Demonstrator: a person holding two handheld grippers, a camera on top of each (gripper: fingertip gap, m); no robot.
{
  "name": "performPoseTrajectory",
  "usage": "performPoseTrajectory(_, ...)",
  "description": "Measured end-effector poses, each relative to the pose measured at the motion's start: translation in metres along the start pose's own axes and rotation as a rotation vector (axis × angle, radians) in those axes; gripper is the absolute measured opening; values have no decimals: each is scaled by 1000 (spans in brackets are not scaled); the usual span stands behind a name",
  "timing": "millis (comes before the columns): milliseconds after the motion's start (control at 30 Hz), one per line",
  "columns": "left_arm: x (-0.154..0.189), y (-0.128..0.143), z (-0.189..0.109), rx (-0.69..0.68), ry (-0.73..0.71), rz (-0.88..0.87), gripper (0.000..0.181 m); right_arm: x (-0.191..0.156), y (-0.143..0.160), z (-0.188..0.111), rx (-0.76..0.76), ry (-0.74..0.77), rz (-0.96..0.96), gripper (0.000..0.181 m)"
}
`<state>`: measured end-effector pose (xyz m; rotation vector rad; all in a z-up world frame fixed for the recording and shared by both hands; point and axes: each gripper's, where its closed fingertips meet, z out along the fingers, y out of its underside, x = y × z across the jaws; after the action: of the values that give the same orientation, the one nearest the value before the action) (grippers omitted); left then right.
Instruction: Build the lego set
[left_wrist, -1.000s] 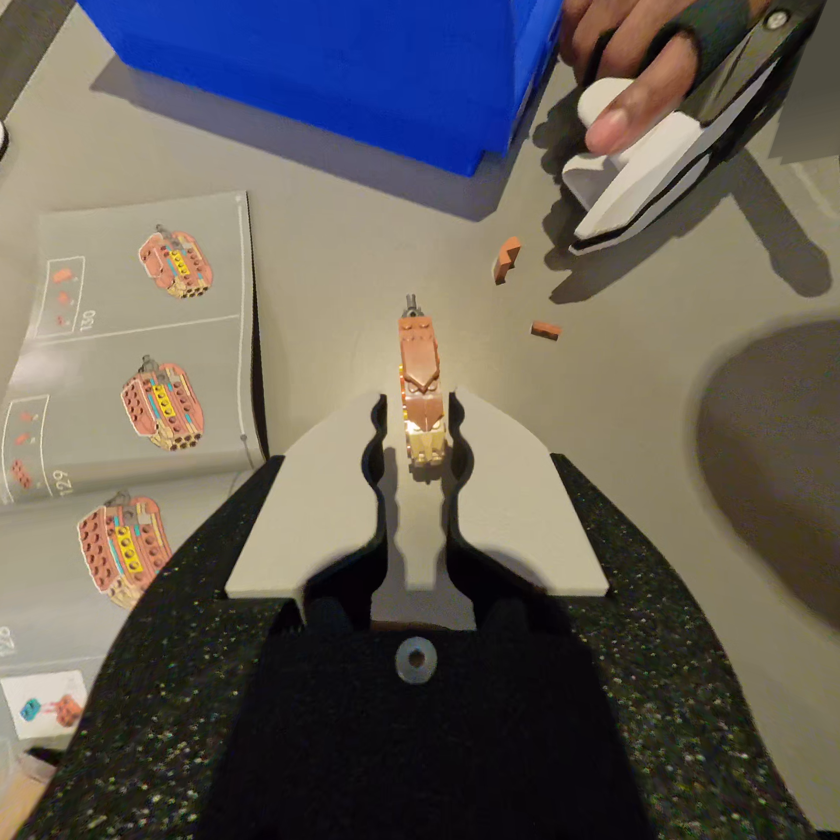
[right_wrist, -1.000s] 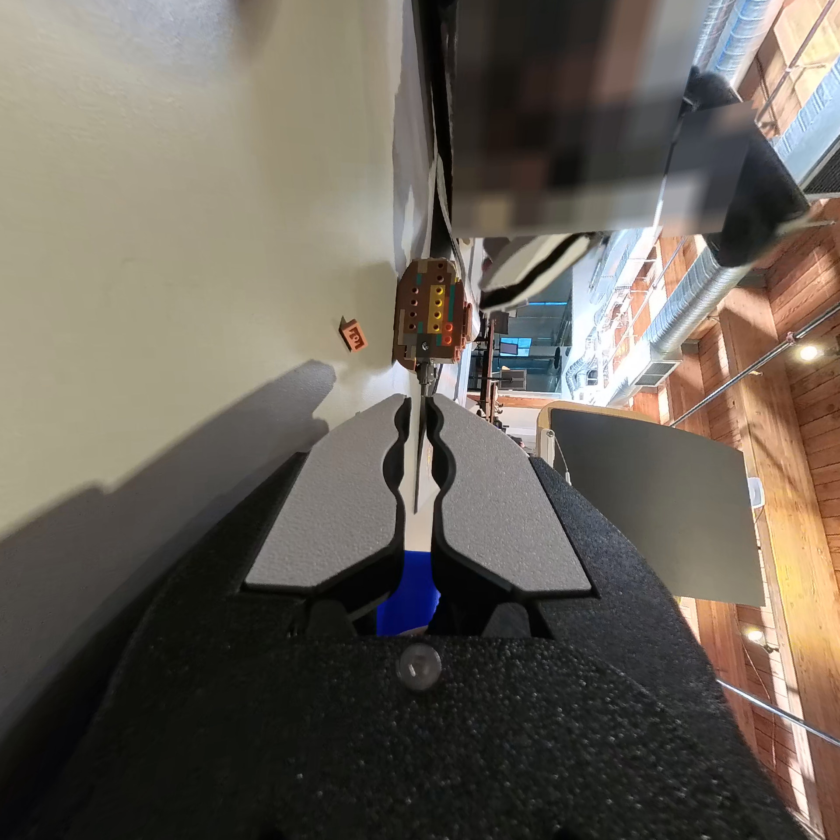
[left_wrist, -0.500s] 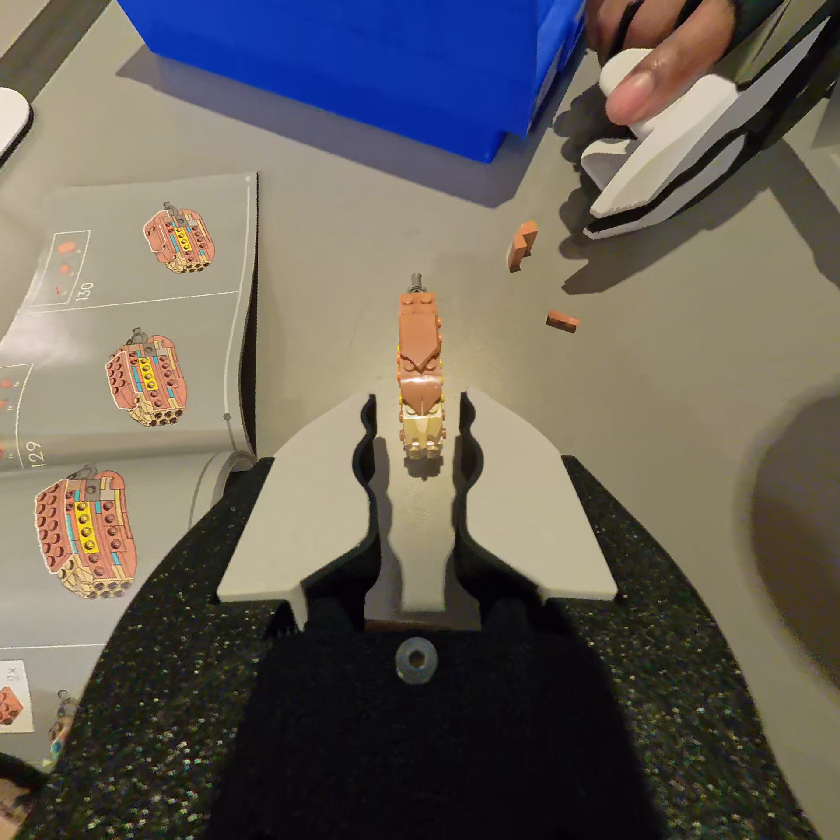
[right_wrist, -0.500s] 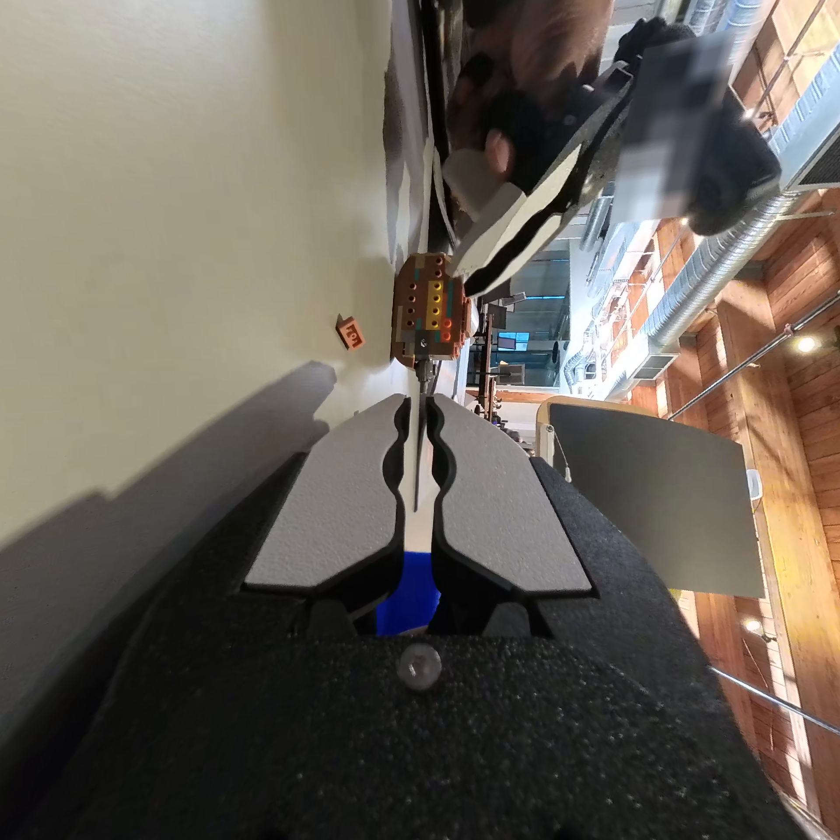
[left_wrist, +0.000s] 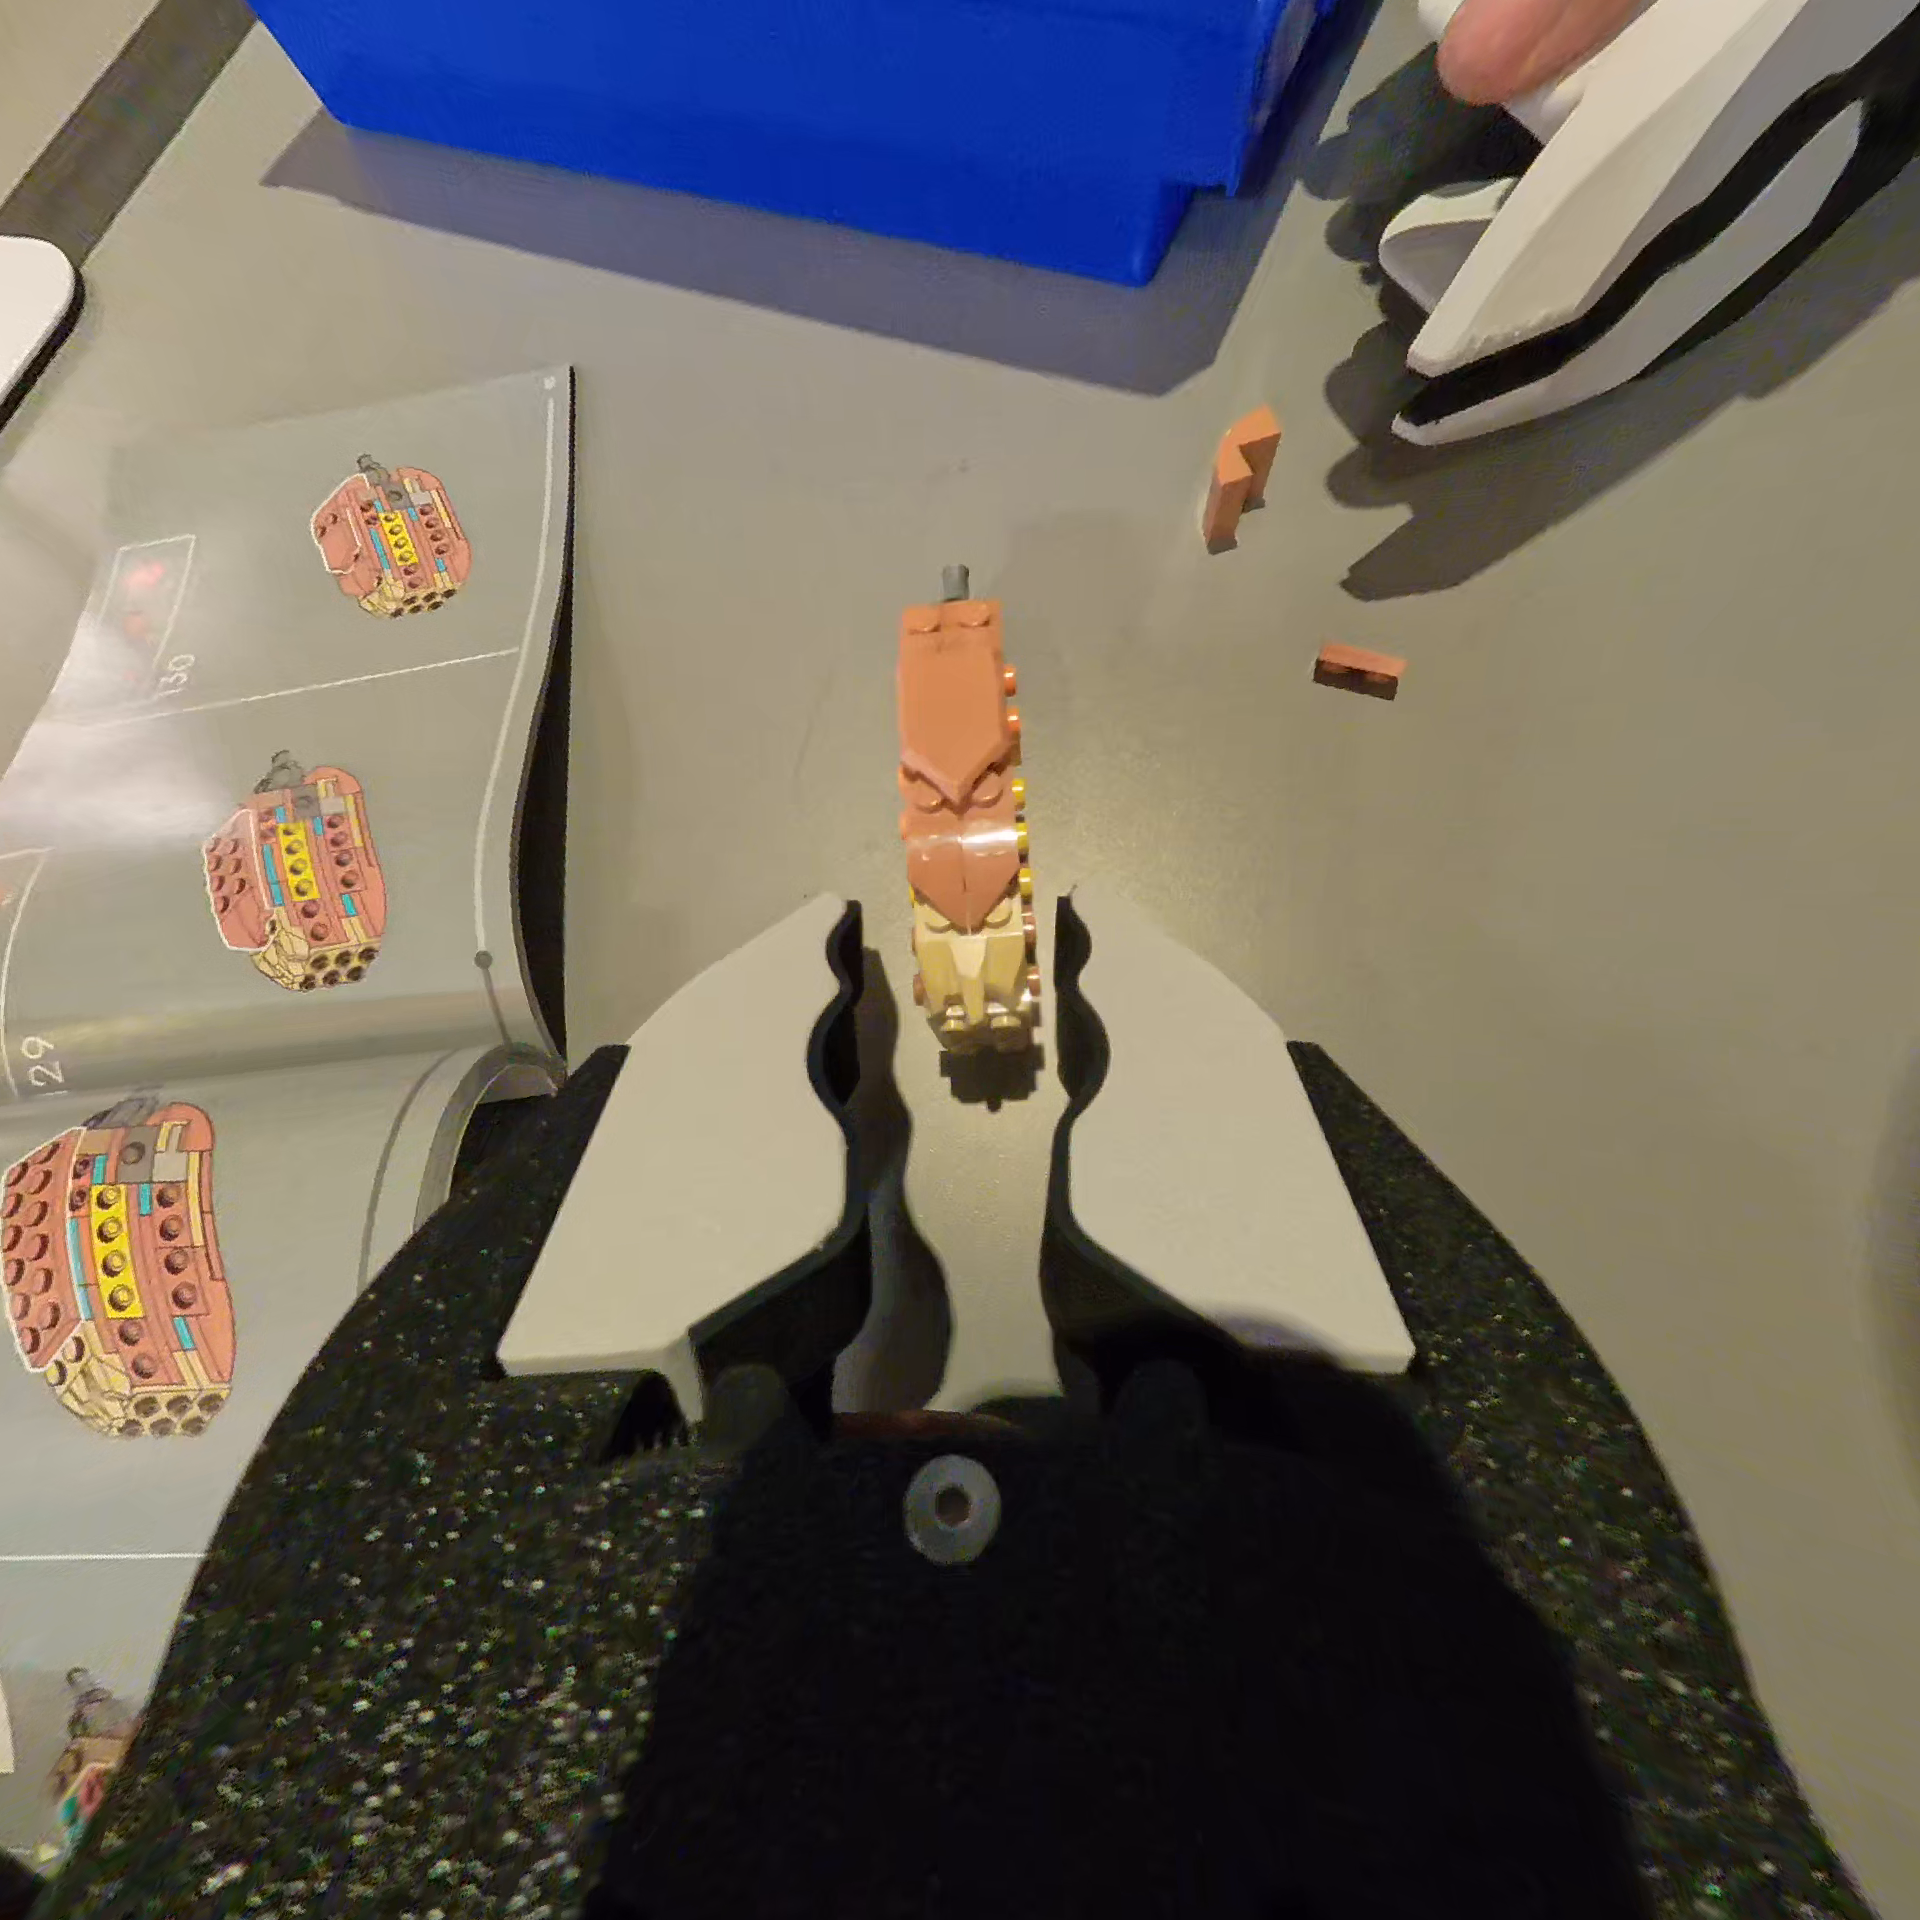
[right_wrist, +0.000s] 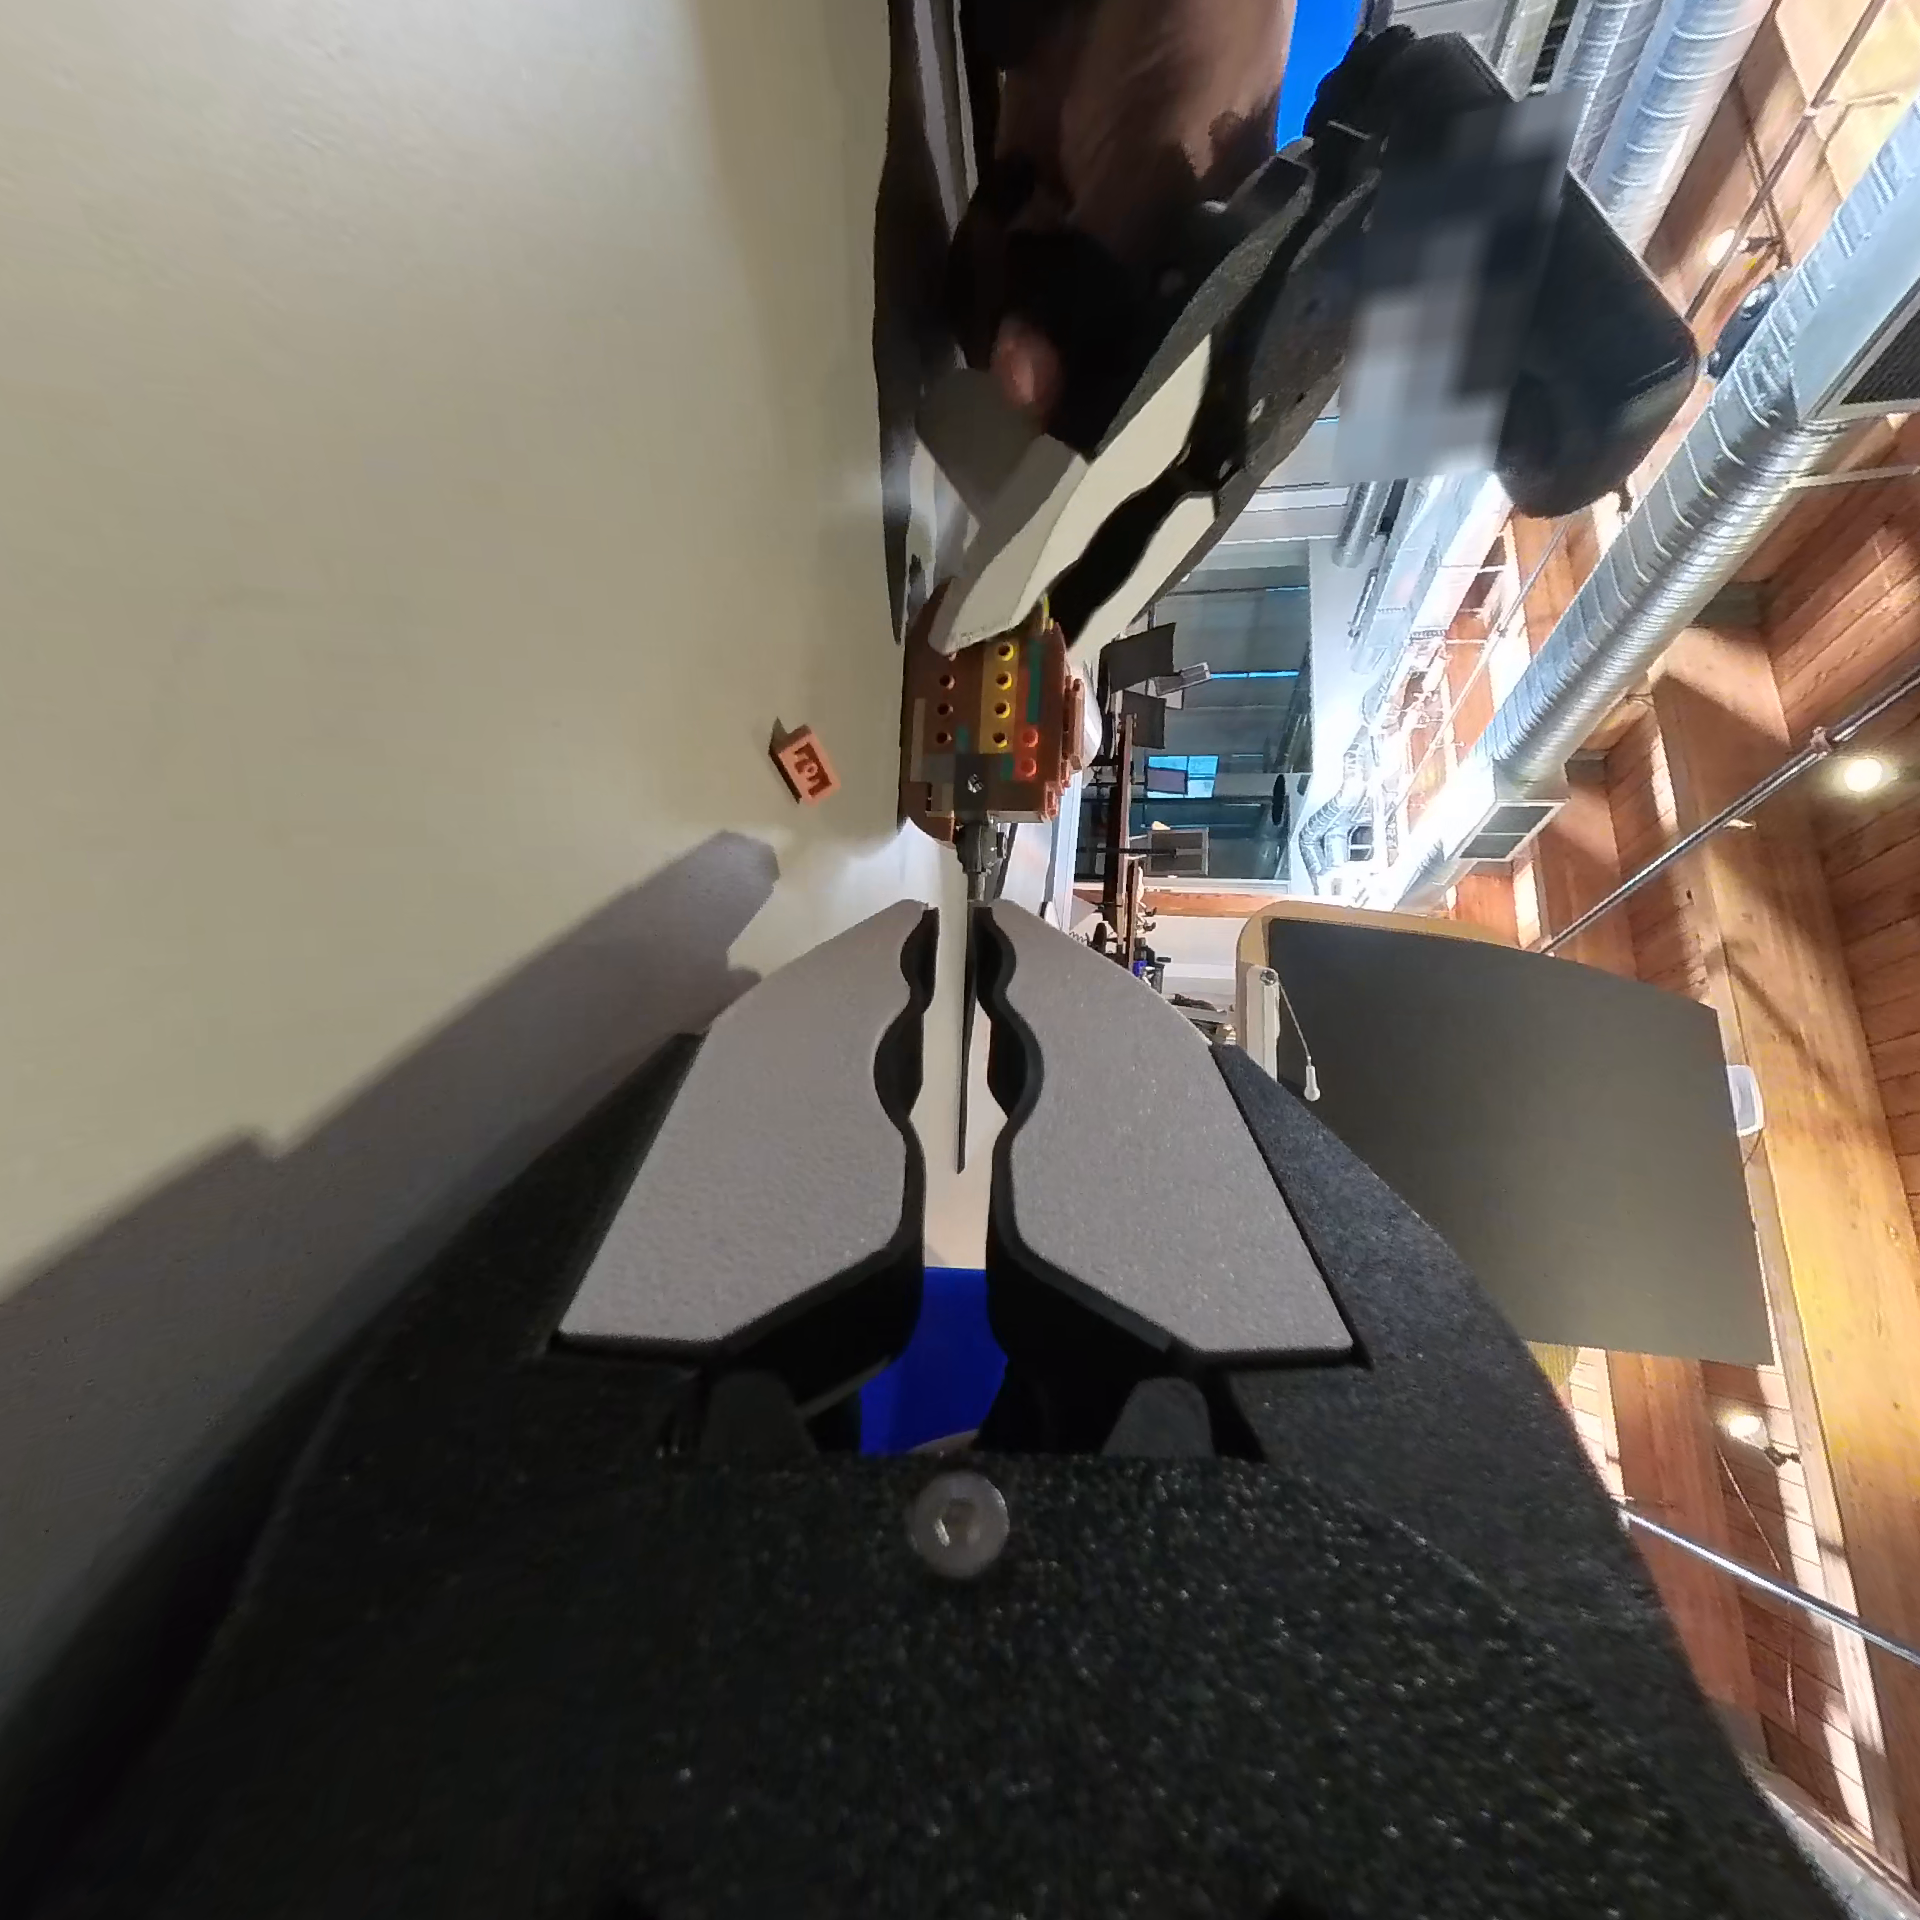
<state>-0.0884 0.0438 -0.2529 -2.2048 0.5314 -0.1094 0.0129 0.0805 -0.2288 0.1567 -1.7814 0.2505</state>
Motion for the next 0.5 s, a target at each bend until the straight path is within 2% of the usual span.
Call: performPoseTrajectory(500,-1,0,5,-18,-20,21,24,3,2,2,-2,3,-5,7)
